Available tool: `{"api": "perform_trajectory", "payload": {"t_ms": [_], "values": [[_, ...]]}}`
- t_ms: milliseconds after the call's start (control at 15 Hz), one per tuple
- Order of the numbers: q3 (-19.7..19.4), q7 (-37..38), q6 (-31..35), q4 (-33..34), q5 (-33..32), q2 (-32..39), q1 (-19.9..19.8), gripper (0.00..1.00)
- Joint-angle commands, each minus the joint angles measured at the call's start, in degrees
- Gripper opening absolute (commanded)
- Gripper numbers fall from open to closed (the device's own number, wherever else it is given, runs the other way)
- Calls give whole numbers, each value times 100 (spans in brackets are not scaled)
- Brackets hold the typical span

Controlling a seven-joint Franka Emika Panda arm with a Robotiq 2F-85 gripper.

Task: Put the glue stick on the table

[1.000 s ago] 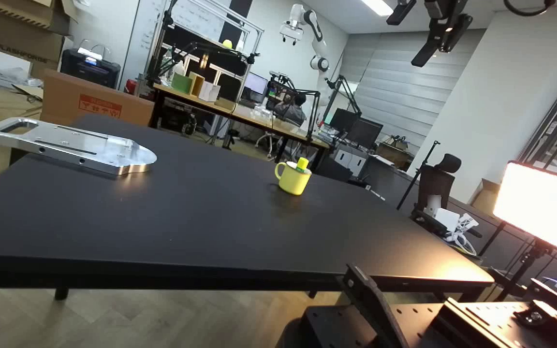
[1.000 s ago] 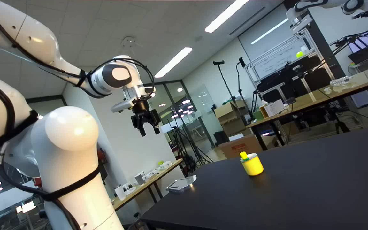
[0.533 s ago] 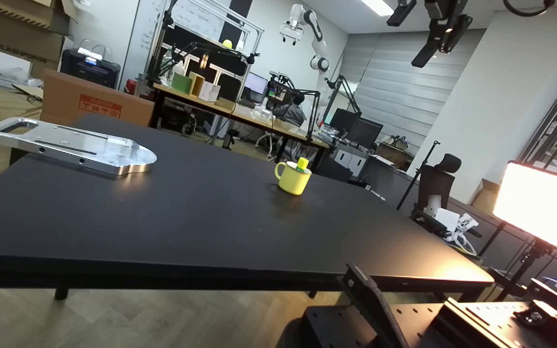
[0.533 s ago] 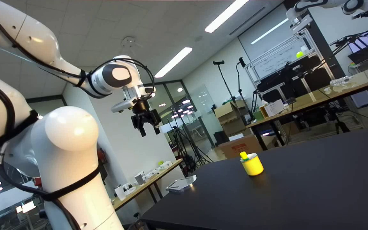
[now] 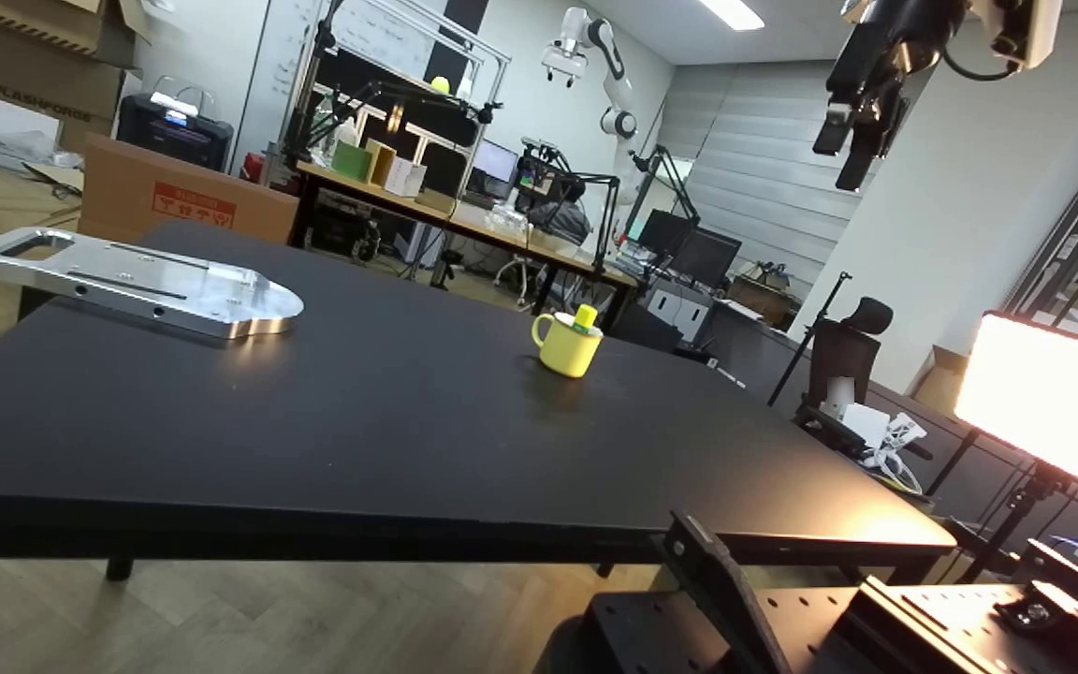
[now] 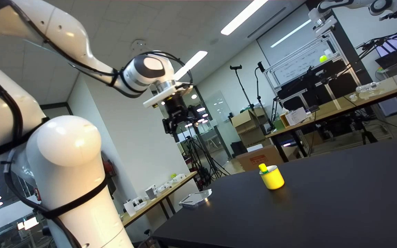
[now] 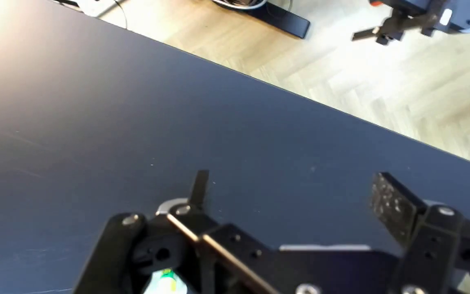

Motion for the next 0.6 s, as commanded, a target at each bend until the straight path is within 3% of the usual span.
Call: {"api": "perform_trajectory", "payload": {"t_ms": [0,267,333,400,533], "values": [[-141,-828,-316,1089,-867,1099,-240,100],[-100,-1486,-14,1539,-1859,1388,-382,100],[-116,-1436,455,1523,-1934,1361,-389,100],[-132,-1347,195,1337,-1689,1330,-374,100],[-124,-1385,446,1426,-1808,1357,-381,100]]}}
